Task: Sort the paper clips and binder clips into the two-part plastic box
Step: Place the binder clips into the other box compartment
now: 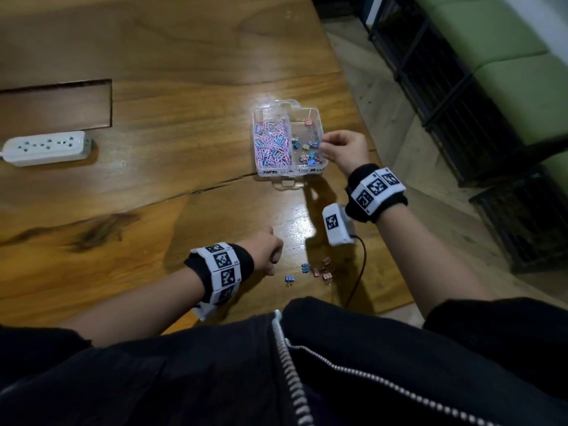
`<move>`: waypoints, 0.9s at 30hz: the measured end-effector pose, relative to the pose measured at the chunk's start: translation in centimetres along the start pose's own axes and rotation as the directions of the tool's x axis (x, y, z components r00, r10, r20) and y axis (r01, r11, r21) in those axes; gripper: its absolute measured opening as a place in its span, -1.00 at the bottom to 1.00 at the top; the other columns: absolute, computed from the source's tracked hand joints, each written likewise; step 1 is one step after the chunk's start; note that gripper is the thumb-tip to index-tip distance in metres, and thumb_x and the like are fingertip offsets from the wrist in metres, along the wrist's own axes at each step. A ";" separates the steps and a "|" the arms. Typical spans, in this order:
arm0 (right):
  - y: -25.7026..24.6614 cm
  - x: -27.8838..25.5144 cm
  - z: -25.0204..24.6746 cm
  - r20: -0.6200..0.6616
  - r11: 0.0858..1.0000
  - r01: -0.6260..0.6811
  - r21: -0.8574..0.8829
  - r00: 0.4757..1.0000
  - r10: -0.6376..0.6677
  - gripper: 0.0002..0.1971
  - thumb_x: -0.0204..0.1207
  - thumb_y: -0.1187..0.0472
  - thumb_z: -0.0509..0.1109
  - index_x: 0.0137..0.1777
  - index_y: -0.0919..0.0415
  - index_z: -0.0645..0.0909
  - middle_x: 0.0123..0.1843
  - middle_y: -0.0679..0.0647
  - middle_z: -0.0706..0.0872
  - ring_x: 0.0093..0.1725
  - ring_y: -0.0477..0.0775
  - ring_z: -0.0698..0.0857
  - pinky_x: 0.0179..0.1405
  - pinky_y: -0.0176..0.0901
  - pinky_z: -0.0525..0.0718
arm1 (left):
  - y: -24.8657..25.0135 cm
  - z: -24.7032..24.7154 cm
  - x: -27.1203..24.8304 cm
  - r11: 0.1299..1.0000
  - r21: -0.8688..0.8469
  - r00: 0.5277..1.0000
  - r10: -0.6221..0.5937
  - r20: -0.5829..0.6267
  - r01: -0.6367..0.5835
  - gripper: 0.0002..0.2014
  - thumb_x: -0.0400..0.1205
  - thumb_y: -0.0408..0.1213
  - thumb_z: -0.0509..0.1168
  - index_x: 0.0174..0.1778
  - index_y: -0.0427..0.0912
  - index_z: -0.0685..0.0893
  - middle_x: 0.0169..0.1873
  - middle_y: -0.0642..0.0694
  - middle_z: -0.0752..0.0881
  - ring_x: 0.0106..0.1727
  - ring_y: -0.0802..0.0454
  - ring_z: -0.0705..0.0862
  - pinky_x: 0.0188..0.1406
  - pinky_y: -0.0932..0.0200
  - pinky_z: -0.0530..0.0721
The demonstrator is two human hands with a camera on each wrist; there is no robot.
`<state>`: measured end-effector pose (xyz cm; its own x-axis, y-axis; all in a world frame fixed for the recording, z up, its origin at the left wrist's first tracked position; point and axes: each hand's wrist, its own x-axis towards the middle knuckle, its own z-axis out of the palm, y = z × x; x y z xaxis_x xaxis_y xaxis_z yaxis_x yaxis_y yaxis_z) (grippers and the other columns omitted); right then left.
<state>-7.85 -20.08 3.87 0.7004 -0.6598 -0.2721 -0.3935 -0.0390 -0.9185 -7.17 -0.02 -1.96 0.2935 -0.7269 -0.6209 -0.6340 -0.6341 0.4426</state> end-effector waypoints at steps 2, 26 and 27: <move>0.3 0.5 0.2 -0.016 0.997 0.031 -0.076 0.999 -0.032 -0.79 0.49 0.40 0.30 0.11 0.34 0.59 0.06 0.13 0.67 0.00 -0.03 0.64 -0.22 -0.41 0.61 | -0.3 -0.4 0.0 0.998 -0.041 0.999 -0.047 0.004 0.047 -0.67 0.40 -0.47 0.46 -0.45 -0.07 0.44 -0.15 0.00 0.43 -0.14 0.05 0.50 -0.22 0.27 0.48; 9.7 -13.7 -2.6 0.375 0.618 0.196 -0.762 0.911 0.174 -0.42 0.35 0.12 0.49 0.38 0.08 0.44 0.36 0.07 0.36 0.36 0.05 0.33 0.41 -0.13 0.32 | 4.7 -6.3 3.4 0.965 -0.001 0.895 0.244 -0.372 -0.263 -0.79 0.56 -0.32 0.28 0.11 -0.14 0.60 0.14 -0.06 0.62 0.13 0.04 0.57 0.11 0.27 0.49; 9.9 -13.7 -2.6 0.374 0.625 0.208 -0.752 0.916 0.146 -0.47 0.37 0.14 0.48 0.35 0.12 0.47 0.34 0.09 0.38 0.35 0.05 0.35 0.39 -0.17 0.32 | 4.2 -4.9 2.4 0.962 0.037 0.938 0.271 -0.217 -0.269 -0.75 0.55 -0.26 0.32 0.15 -0.10 0.59 0.15 -0.04 0.62 0.13 0.05 0.60 0.10 0.23 0.56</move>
<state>-22.83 -13.38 -0.74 0.8067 -0.3288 -0.4910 -0.5484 -0.7261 -0.4147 -5.64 -5.71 1.63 0.2594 -0.9106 -0.3218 -0.7159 -0.4049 0.5688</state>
